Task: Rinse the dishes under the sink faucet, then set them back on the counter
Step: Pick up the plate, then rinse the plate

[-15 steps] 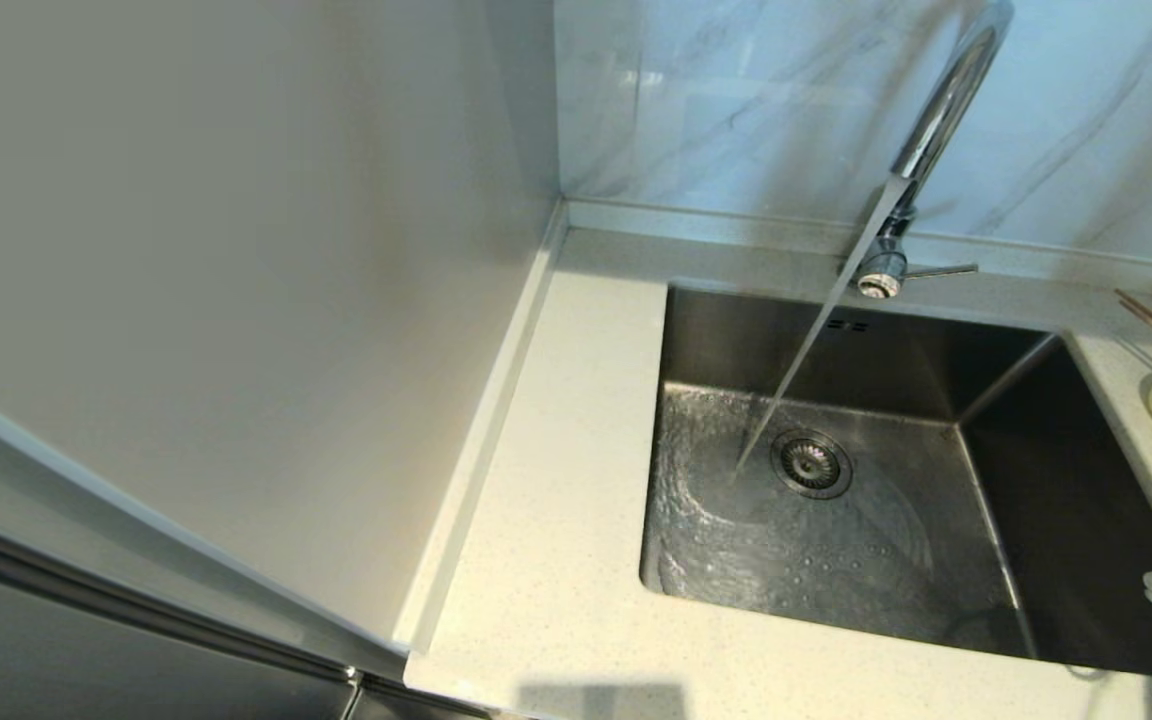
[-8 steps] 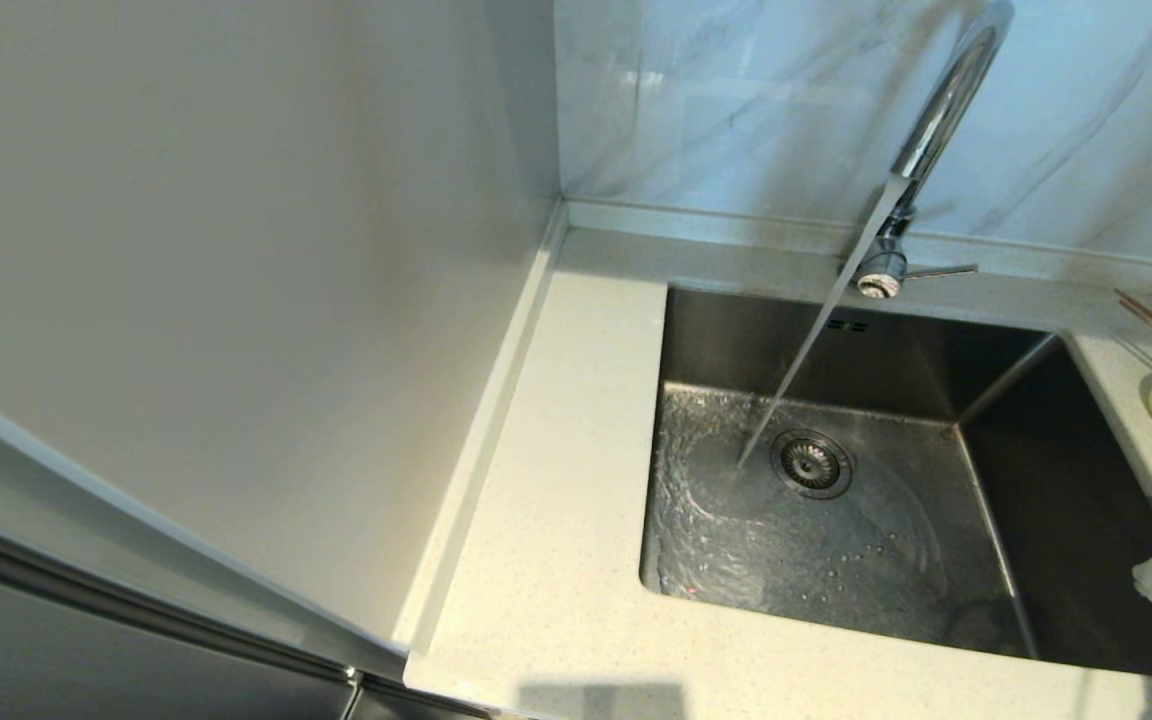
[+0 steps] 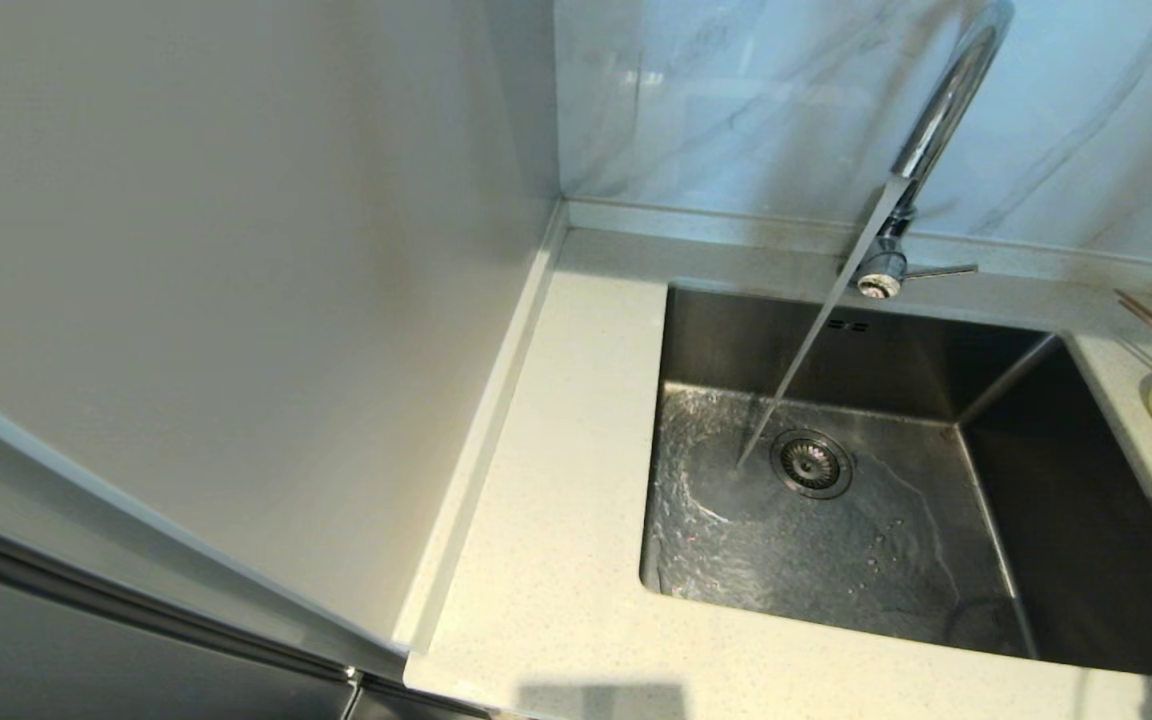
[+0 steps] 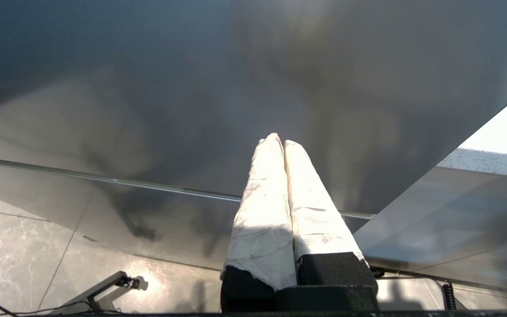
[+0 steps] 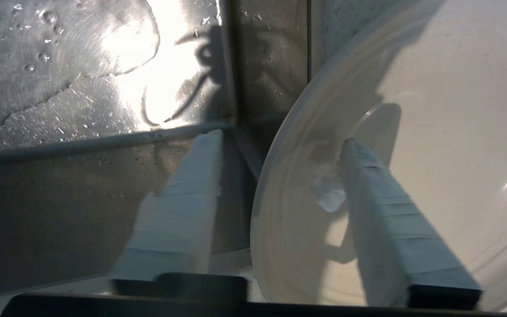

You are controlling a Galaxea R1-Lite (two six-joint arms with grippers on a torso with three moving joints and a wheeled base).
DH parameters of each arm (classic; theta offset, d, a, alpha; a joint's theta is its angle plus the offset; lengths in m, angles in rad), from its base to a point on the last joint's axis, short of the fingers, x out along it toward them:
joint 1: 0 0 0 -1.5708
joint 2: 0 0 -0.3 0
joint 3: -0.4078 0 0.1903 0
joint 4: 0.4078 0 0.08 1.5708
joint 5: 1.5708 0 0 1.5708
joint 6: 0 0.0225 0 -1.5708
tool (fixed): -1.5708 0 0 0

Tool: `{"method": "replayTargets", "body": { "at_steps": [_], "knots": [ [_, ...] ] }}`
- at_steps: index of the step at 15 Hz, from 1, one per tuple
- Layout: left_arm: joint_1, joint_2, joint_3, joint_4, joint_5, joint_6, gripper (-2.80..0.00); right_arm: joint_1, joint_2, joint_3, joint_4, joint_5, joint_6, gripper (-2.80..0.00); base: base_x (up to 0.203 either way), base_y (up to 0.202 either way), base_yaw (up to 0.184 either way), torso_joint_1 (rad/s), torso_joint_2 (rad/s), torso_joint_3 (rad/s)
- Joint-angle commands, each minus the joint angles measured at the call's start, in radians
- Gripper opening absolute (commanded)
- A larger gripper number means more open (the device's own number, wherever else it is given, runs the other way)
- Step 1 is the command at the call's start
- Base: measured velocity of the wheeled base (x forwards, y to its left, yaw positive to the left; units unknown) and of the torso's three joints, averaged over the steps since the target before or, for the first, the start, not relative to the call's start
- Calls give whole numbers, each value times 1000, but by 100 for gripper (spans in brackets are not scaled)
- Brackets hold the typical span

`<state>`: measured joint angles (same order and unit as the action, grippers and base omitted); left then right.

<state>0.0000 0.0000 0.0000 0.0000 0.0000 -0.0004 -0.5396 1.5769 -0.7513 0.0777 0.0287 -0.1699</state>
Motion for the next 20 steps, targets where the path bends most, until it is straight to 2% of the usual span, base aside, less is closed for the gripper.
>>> {"method": "replayTargets", "body": {
  "at_steps": [1, 9, 11, 13, 15, 20],
  "knots": [
    [0, 1, 0, 0, 0, 0, -280, 0, 12, 1, 2, 0, -5, -280, 0, 0, 0, 0, 0, 0],
    [0, 0, 0, 0, 0, -1, -280, 0, -47, 38, 2, 11, -28, -280, 0, 0, 0, 0, 0, 0],
    [0, 0, -1, 0, 0, -1, -280, 1, -95, 67, 2, 54, -70, -280, 0, 0, 0, 0, 0, 0],
    [0, 0, 0, 0, 0, -1, -280, 6, -141, 85, 2, 137, -108, -280, 0, 0, 0, 0, 0, 0],
    [0, 0, -1, 0, 0, -1, -280, 53, -170, 87, 2, 163, -126, -280, 0, 0, 0, 0, 0, 0],
    [0, 0, 0, 0, 0, 0, -280, 196, -235, 101, 2, 166, -128, -280, 0, 0, 0, 0, 0, 0]
  ]
}}
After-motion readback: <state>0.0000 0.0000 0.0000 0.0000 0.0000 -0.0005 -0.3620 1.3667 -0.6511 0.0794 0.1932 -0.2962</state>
